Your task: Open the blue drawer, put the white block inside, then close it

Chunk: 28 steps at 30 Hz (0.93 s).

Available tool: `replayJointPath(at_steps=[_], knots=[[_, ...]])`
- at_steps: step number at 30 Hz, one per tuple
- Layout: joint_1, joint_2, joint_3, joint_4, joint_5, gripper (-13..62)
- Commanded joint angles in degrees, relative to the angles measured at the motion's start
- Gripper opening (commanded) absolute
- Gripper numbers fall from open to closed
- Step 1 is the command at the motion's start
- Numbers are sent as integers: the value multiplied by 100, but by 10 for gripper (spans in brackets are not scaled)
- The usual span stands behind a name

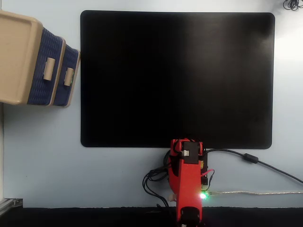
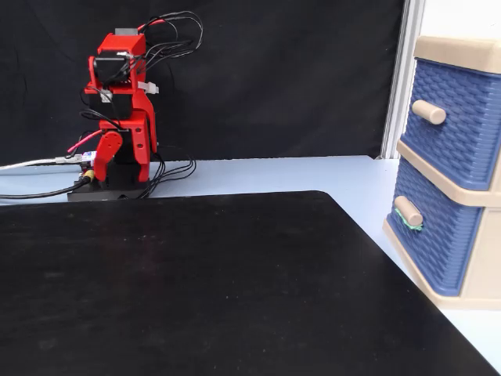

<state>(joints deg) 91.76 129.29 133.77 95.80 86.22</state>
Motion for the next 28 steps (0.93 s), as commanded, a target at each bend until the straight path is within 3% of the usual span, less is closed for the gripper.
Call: replayJointPath(at_steps=[1,28], knots=[[35,519,272,123,-132,342],[18,492,501,281,-132,348]])
